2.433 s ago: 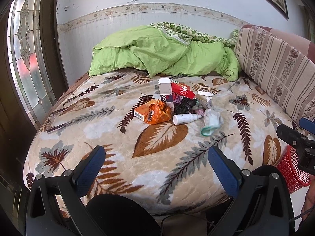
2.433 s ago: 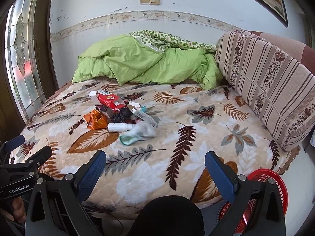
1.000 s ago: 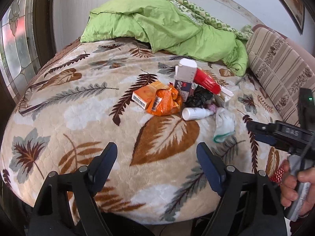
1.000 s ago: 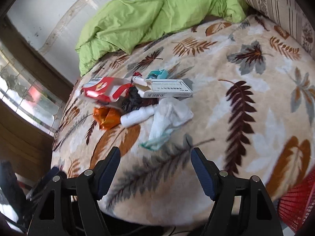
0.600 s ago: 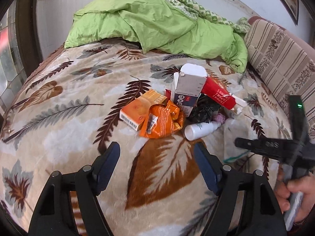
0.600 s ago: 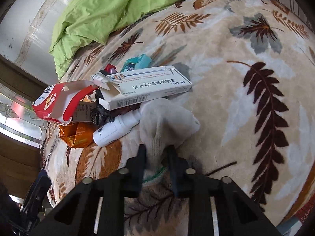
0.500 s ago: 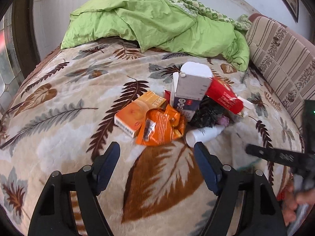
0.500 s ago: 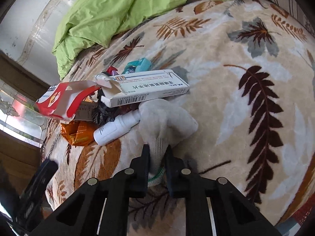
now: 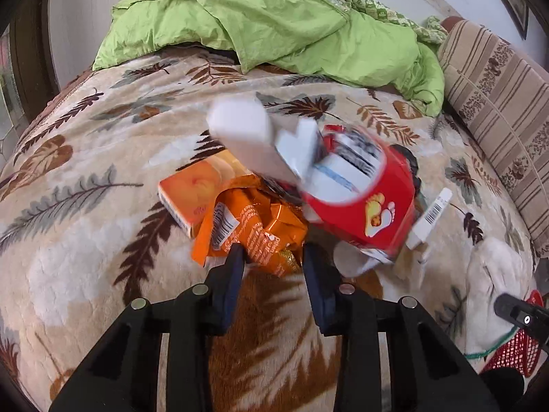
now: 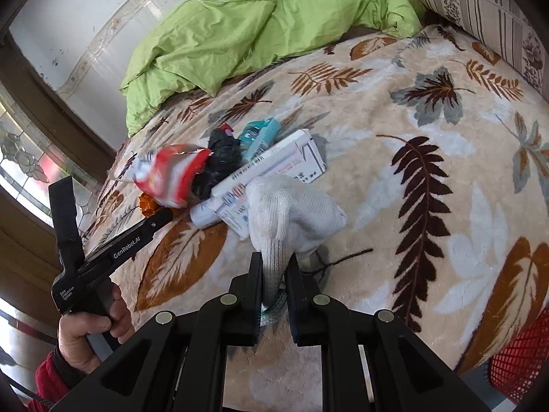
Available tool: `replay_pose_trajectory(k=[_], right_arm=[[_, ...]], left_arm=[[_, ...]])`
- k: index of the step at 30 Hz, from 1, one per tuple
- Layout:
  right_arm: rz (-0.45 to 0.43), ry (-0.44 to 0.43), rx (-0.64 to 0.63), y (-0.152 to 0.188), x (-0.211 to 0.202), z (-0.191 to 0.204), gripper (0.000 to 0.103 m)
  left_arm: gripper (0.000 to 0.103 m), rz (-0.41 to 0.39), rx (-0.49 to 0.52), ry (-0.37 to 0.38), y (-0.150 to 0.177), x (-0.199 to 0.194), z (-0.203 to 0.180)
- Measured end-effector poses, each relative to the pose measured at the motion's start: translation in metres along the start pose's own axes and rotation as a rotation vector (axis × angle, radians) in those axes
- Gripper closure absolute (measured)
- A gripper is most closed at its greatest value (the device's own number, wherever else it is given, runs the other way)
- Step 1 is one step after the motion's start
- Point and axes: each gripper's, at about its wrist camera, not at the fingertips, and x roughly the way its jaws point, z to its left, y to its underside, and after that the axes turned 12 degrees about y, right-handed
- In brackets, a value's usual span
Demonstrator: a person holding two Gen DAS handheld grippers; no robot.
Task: Collect trash
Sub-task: 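Carry sock and wrapper to the red basket and open both tools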
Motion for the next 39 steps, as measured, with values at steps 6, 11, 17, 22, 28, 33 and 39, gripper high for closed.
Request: replay_pose_trajectory(k=[6,11,17,22,28,33,39], right_arm=[[-0.025,-0.022,-0.030,0.011,-0.019,0.005,0.090],[-0.030,-0.037,-0.054,0.021,-0.025,0.012,0.090],[-0.043,-0.050,-0.060,0.027,-0.036,0.015,0.090],[-0.072,-0.055,-0.065,0.029,-0.049,0.015,0.090],[-0.086,-0.070,-0.044,0.033,-0.062,0.005,0.090],[-0.110,-0.054,0.019,0.034,-0.079,-0.024,0.090],[-0.148,0.011,0.124,0.042,-0.109,-0.082,0.090]], left_arm=[[0.069,-0.016,-0.019,0.067,0.029,-0.042,-0.006],[0.069,-0.044,-0.032,0.111,0.045,-0.071,-0.017],[0.069,-0.111,-0.002,0.087,0.042,-0.096,-0.025],[0.069,-0.143,0.014,0.104,0.038,-0.111,-0.030],[0.069,-0.129,0.092,0.175,0.039,-0.118,-0.065],[0.069,-0.085,0.181,0.269,0.044,-0.111,-0.111],[0.069,-0.009,0.299,0.393,0.052,-0.093,-0.180]])
